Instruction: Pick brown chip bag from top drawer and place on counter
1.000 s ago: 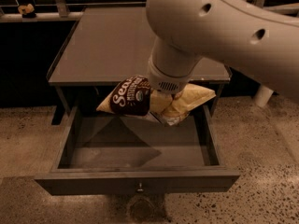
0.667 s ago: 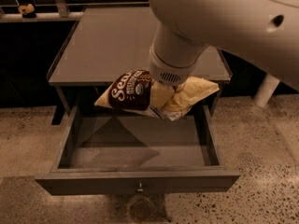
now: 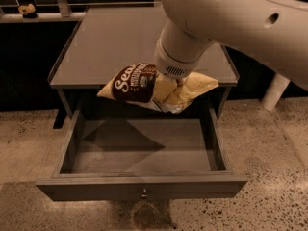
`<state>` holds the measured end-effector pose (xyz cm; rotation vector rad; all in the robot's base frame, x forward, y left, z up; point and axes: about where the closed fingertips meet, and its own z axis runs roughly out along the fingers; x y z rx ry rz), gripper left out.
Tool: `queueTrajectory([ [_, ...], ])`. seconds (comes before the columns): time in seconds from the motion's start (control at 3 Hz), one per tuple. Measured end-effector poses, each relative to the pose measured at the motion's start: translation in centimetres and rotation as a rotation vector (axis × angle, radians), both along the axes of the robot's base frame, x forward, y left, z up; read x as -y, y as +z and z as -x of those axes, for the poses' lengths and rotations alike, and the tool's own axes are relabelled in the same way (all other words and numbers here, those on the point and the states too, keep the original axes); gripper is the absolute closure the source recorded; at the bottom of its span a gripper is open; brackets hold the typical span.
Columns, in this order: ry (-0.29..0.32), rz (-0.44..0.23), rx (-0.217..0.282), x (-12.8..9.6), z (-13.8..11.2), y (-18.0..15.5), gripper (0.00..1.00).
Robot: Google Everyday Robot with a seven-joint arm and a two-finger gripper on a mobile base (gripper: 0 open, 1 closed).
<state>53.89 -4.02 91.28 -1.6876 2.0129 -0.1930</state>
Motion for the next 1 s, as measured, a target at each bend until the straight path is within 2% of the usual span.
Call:
queueTrajectory([
  [0.33,-0.028,-0.011,0.047,-0.8,-3.0,0.6,1.00],
  [1.0,-0.073,0.018,0.089,-3.8,-7.9,3.6,1.00],
])
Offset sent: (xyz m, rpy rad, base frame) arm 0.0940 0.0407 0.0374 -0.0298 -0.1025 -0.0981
